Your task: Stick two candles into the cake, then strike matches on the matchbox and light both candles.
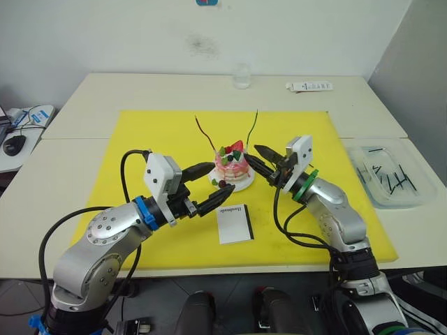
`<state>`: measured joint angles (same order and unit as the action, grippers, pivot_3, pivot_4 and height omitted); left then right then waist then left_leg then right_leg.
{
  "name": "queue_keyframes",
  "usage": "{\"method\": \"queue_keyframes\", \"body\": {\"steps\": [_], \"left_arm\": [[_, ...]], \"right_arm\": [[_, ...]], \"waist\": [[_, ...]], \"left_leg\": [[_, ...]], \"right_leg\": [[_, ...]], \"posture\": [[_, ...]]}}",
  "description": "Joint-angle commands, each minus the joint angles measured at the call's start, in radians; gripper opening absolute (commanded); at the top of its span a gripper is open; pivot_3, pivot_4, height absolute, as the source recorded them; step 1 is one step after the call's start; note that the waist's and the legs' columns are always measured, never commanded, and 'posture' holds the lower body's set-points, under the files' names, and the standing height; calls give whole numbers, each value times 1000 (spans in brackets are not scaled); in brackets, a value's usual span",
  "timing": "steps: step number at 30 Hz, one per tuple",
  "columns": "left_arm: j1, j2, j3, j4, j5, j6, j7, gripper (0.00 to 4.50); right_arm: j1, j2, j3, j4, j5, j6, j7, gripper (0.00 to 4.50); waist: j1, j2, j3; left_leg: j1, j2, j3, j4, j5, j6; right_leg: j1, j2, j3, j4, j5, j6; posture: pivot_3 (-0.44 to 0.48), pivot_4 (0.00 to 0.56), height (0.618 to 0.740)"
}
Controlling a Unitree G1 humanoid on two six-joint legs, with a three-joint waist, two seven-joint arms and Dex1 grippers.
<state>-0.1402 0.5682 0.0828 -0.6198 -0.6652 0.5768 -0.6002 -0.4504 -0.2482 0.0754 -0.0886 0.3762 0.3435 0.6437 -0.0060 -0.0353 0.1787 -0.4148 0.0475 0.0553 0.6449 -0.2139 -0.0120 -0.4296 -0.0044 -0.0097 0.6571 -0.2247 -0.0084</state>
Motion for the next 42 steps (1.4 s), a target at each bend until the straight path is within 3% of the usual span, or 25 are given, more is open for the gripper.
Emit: {"method": "queue_keyframes", "body": {"steps": [1, 2, 5, 10, 12, 15, 19, 23, 25, 28, 36, 42], "left_arm": [[12, 31, 25, -3, 6, -33, -44, 3808], [17, 41, 28, -1, 1, -31, -57, 3808], [47, 100, 48, 9, -38, -6, -132, 3808], [56, 192, 145, 58, -246, 155, -199, 3808], [38, 220, 172, 90, -331, 232, -192, 3808], [-16, 264, 222, 223, -627, 449, -104, 3808], [-99, 375, 152, 431, -979, 675, 96, 3808], [-158, 438, 28, 564, -1217, 735, 261, 3808], [-175, 448, -20, 603, -1293, 740, 319, 3808], [-208, 407, -62, 665, -1307, 754, 389, 3808], [-186, 353, -140, 653, -1307, 781, 483, 3808], [-185, 245, -106, 674, -1307, 741, 571, 3808]], "right_arm": [[12, -87, -47, -121, 60, 66, 60, 2018], [19, -111, -52, -140, 73, 83, 73, 2018], [39, -200, -56, -215, 134, 153, 145, 2579], [46, -367, 4, -284, 136, 225, 275, 4272], [29, -413, 32, -291, 131, 249, 316, 4446], [-14, -474, 94, -285, 55, 292, 313, 4446], [-39, -503, 157, -272, 9, 316, 324, 3132], [-39, -518, 225, -258, -70, 255, 353, 1680], [-44, -503, 239, -256, -79, 264, 347, 999], [-47, -490, 257, -261, -102, 272, 341, 30], [-11, -483, 287, -284, -143, 273, 332, 30], [15, -462, 307, -288, -170, 275, 317, 30]], "waist": [[1, 0, 0], [1, 0, 0], [2, 0, 0], [1, 0, 0], [1, 0, 0], [1, 0, 0], [1, -1, 1], [1, -2, 1], [1, -2, 1], [2, -2, 1], [3, -2, 1], [4, -2, 1]], "left_leg": [[0, 0, 0, 0, 0, 0], [0, 0, 0, 0, 0, 0], [0, 0, 0, 0, 0, 0], [0, 1, -1, -1, 0, 0], [0, 1, -2, -1, 0, 0], [0, 1, -2, -1, 0, 0], [0, 1, -3, 0, 0, 0], [-1, 0, -2, -1, 0, 0], [-2, 0, -1, -1, 0, 0], [-2, 0, -1, -1, 0, 0], [-1, -1, 0, -1, 0, -1], [-2, -1, -1, 0, 0, -1]], "right_leg": [[0, 0, 0, 0, 0, 0], [0, 0, 0, -1, 0, 0], [0, 0, 0, -1, 0, 0], [-1, -1, -1, -1, -4, -7], [-1, -2, -2, -1, -5, -8], [-1, -2, -2, 0, -5, -8], [-1, -3, -2, 0, -5, -8], [-2, -5, -2, -1, -3, -2], [-2, -5, -2, -1, -4, -2], [-2, -6, -2, -1, -4, -1], [-3, -6, -2, 1, -4, -2], [-3, -7, -2, 2, -4, -2]], "posture": [[0, 150, 740], [0, 150, 740], [0, 150, 740], [0, 150, 740], [0, 150, 740], [0, 150, 740], [0, 150, 740], [0, 150, 740], [0, 150, 740], [0, 150, 740], [0, 150, 740], [0, 150, 740]]}}
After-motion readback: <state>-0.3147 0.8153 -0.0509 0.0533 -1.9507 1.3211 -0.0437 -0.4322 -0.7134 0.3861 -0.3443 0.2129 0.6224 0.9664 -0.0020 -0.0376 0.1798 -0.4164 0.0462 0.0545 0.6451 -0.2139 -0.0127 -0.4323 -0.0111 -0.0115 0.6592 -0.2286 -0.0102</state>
